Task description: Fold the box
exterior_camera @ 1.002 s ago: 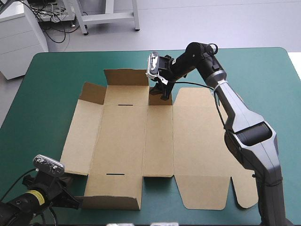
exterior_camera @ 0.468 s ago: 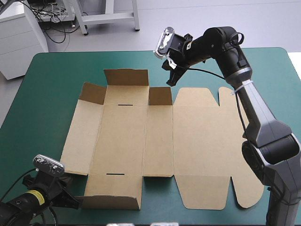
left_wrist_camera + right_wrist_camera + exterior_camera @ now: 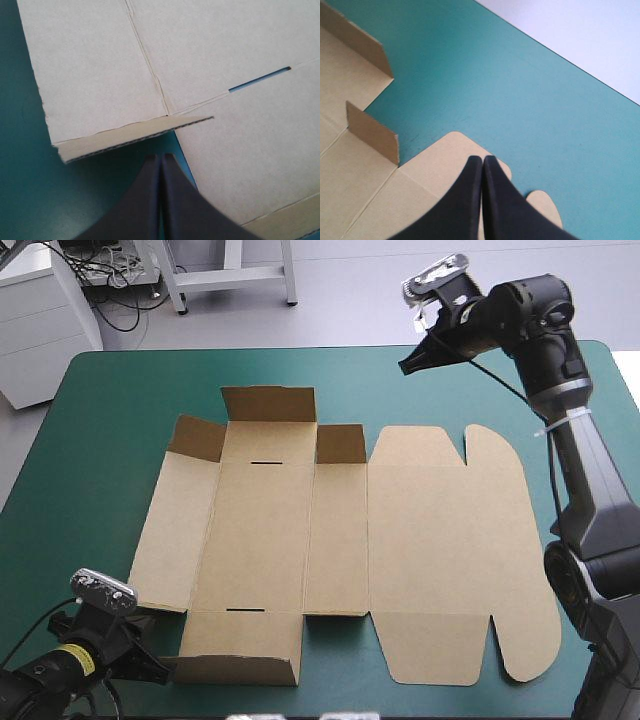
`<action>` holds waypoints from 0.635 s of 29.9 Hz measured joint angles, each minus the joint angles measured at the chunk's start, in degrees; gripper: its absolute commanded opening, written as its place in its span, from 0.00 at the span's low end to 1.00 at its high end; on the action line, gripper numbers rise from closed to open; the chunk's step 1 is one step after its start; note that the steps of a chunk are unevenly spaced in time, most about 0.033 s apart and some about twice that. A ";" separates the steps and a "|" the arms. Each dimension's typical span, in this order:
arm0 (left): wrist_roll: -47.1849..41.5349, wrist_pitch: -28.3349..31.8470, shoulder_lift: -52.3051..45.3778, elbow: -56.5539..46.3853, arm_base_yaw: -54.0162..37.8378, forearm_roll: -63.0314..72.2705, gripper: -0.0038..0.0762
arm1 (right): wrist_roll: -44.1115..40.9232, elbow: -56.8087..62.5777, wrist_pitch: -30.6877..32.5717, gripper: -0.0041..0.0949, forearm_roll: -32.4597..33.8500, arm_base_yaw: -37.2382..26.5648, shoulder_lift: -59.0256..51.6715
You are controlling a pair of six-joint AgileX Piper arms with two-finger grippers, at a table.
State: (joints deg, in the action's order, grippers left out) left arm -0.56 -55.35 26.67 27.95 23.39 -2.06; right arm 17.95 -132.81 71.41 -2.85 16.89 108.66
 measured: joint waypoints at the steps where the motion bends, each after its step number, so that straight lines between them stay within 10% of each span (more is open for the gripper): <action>1: 0.00 0.00 0.00 0.00 0.00 0.00 0.01 | -1.05 0.00 0.00 0.02 0.07 -0.87 -0.68; 19: 0.00 0.00 0.00 0.00 0.00 0.00 0.01 | -2.70 43.64 -7.04 0.02 -0.97 -15.25 -31.03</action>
State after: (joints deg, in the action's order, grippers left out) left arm -0.56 -55.35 26.67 27.95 23.39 -2.06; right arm 15.25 -89.17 64.37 -3.82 1.64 77.63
